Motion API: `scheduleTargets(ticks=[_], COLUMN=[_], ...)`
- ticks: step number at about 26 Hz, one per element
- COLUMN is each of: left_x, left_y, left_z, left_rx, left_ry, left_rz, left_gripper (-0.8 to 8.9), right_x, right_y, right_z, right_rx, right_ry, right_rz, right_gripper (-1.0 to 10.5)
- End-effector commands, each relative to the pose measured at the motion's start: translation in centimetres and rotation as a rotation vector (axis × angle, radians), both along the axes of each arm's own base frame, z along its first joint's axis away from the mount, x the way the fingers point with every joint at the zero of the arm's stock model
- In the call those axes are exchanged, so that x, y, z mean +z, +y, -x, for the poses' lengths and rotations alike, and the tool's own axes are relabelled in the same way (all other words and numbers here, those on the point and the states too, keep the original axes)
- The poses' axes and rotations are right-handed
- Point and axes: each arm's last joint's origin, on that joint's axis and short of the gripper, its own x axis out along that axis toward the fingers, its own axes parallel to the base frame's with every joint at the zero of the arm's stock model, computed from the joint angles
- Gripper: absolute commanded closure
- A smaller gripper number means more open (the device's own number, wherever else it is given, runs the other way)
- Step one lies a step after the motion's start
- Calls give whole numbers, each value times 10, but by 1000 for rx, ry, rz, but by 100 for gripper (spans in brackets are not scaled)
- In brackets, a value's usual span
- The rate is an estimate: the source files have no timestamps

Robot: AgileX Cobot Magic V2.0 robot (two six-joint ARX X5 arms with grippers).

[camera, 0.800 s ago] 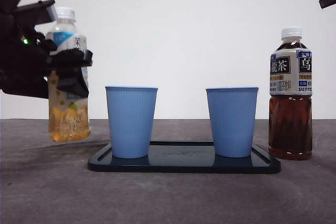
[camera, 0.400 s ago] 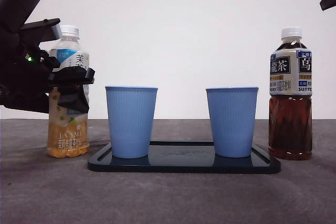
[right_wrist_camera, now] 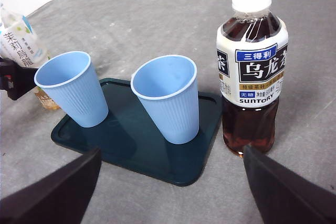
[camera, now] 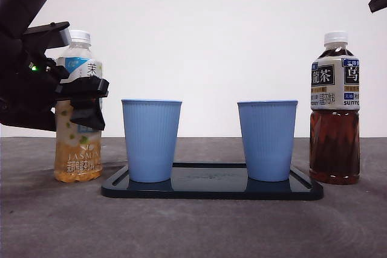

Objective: Pour the drink into the cup

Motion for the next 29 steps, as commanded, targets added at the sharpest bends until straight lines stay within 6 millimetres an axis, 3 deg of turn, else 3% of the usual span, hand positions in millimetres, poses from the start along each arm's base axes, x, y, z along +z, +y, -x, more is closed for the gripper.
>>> scheduleTargets(ticks=[1,8,18,25,27,29], left_x=[5,15,49,72,77,81], left_y=[-2,2,16,30,36,42], left_z=[-2,7,42,86,109,128], left_rx=[-2,3,19,31,26,-15], left_ry=[-9,10,49,102,144,177], left_rz=[15,17,39,81,103,135], left_gripper=[398,285,281,283,296,407], right_x=[5,5,4,4,4,2], right_y=[0,0,0,0,0,0], right_z=[1,1,1,1,1,2], right_rx=[2,2,2,2,2,-3], right_ry=[-15,-14,-9,-4,7,30], right_rz=[-16,-15,-14,-21,-28,-35], right_gripper=[515,515,515,515,516,516])
